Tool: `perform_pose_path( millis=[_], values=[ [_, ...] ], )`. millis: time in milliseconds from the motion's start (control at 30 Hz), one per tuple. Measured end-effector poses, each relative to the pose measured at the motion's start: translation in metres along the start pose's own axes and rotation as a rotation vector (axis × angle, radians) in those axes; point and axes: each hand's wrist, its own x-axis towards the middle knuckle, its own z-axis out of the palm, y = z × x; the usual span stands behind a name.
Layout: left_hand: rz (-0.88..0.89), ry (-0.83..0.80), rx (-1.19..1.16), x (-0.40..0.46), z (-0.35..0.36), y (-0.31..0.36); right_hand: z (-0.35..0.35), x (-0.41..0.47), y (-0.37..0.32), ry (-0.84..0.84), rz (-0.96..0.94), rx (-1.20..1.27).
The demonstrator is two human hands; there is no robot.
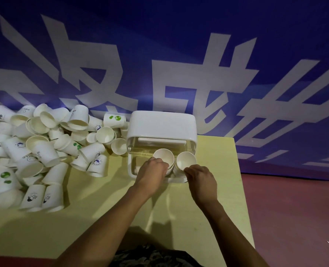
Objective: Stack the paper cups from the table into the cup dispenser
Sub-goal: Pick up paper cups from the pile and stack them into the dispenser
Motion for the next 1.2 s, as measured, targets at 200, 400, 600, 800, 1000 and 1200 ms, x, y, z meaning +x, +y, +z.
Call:
perform_pose_path(
  millis=[200, 400, 600, 800, 1000, 1200],
  values=[
    [-0.038, -0.05, 0.062, 0.01, 0.017, -0.003, 0.01, 0.008, 0.001, -0.042, -0.035, -0.06],
    [-0.056, 0.22, -0.247, -0.011, 0.005, -0.012, -0.004, 0.011, -0.023, -0.011, -0.051, 0.061],
    [-0.37, 0.243, -0.515, -0.051, 0.0, -0.079, 0.018, 0.017, -0.082, -0.192, -0.247, 0.25],
    [-0.812, 0.295, -0.842, -0.089, -0.01, -0.175, 0.064, 0.022, -0.155, -0.412, -0.254, 0.265],
    [-1.121, 0.358, -1.386, -0.094, -0.024, -0.248, 0.118, 0.026, -0.218, -0.692, 0.349, 0.699],
    [-1.305, 0.262, -1.591, -0.073, -0.029, -0.292, 0.151, 0.036, -0.268, -0.777, 1.096, 1.282]
  ],
)
